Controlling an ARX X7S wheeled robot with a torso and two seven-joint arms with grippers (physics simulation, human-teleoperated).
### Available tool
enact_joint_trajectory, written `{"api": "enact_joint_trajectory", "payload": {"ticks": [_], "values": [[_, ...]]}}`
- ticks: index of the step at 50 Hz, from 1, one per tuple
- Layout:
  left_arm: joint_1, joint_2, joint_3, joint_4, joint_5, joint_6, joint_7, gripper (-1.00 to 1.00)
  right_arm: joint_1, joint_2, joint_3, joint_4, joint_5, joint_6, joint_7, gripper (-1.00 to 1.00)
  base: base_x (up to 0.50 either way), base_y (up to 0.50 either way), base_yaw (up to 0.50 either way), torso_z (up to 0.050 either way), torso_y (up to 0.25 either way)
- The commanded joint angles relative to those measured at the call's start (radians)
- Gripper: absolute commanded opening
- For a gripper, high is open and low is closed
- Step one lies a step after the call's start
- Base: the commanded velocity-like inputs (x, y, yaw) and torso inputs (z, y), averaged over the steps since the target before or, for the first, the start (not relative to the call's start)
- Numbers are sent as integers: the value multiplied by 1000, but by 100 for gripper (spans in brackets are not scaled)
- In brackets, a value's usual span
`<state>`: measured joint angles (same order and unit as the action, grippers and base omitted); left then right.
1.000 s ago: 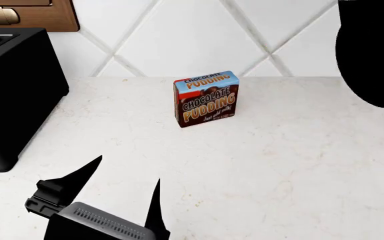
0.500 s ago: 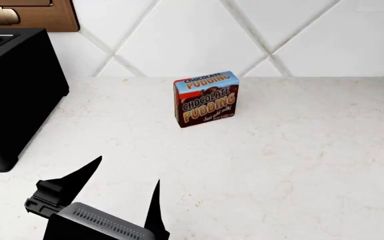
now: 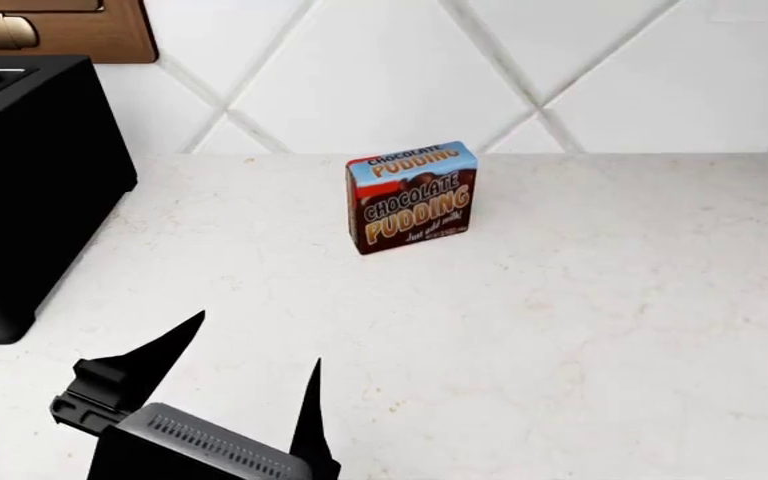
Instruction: Pick the canned food and peanut butter from the counter and place them in the cabinets closest to them.
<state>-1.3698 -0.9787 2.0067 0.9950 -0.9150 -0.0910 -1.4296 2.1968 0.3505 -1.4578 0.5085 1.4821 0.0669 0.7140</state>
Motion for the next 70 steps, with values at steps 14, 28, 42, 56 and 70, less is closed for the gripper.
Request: {"api": "enact_joint_trajectory", "payload": {"ticks": [14, 28, 42, 56, 70], "values": [[1, 2, -4, 12, 0, -16, -13, 100, -126, -58, -90, 152, 215, 38, -25, 100, 0, 0, 0, 4, 0], [11, -1, -5, 2, 7, -12, -7, 100, -47, 40, -22, -71, 241, 33, 61, 100, 0, 0, 0, 1, 0], [14, 0, -7, 11, 12, -18, -14, 100, -5, 97, 9, -248, 233, 39, 120, 100, 0, 0, 0, 0, 0], [11, 2, -10, 14, 9, -23, -15, 100, 22, 147, 28, -376, 198, 40, 174, 100, 0, 0, 0, 0, 0], [15, 4, -12, 17, 13, -24, -18, 100, 63, 216, 52, -577, 126, 41, 295, 100, 0, 0, 0, 0, 0]]}}
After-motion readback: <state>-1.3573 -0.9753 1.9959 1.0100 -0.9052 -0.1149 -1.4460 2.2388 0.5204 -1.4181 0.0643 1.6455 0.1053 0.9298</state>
